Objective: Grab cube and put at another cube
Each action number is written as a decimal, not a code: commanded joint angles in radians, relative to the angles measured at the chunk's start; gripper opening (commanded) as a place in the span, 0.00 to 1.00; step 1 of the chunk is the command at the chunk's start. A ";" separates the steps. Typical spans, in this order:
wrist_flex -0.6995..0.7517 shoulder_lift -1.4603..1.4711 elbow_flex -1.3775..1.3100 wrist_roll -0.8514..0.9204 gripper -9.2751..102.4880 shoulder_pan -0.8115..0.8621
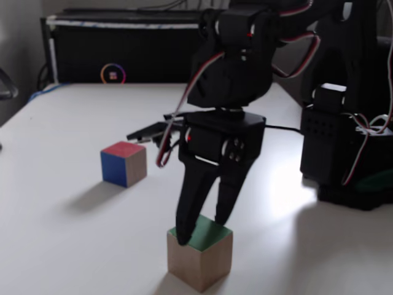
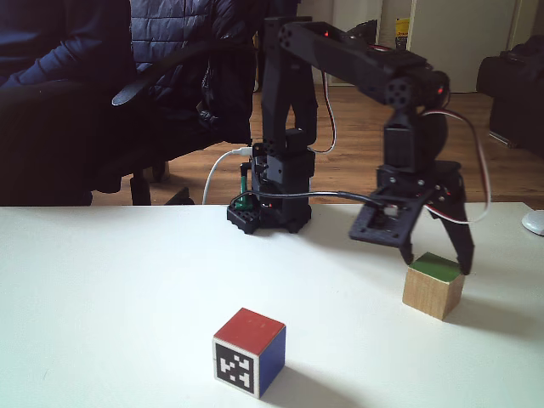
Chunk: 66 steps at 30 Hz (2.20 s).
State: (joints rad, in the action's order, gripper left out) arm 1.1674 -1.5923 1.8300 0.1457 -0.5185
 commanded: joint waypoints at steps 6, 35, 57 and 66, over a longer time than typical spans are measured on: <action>-0.012 0.109 -0.133 -0.011 0.38 -0.006; -0.069 -0.235 -0.026 -0.037 0.15 0.202; 0.141 -0.425 -0.071 0.018 0.17 0.753; 0.080 -0.387 -0.011 0.080 0.16 0.871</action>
State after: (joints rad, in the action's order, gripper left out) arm 1.2809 -1.9865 1.8224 0.2117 0.3375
